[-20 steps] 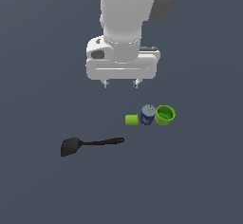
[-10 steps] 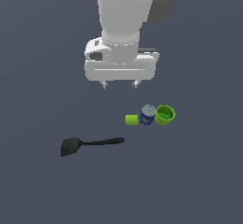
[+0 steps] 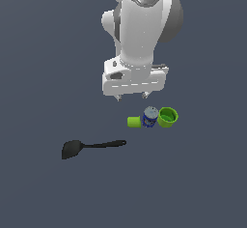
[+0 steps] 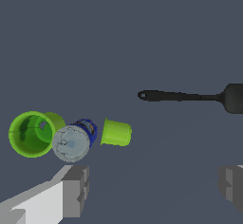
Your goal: Pick up a designated object from a clutter of objects.
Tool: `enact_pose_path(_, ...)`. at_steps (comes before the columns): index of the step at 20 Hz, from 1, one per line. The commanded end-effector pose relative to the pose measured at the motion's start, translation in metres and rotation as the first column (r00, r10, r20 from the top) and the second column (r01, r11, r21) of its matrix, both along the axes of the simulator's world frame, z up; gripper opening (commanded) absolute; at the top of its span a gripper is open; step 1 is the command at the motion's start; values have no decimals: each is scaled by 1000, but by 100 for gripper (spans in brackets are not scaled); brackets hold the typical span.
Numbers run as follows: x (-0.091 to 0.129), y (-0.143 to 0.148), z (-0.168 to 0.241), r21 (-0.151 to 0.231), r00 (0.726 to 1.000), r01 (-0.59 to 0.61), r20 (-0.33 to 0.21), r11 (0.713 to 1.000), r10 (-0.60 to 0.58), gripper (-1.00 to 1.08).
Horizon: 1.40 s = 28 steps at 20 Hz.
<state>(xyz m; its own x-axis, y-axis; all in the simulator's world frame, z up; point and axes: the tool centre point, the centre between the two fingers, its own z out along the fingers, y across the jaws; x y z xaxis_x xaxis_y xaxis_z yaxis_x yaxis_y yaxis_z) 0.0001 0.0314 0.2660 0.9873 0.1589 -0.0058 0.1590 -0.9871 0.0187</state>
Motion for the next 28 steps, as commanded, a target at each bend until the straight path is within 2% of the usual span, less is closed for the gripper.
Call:
enact_pose_path(1,-3,15,-20,-1,999,-50,-1,999,50,100)
enact_pose_path(8,-20,62,-83,4,976,-217,0,976,217,100)
enact_pose_path(14,-38,90,-120,12,948,-317,1,948,317,100)
enact_pose_path(21,-51,106,-140,19,928,-374,3,927,374,100)
enact_pose_path(28,-51,107,-143,19,927,-376,2,926,376,100)
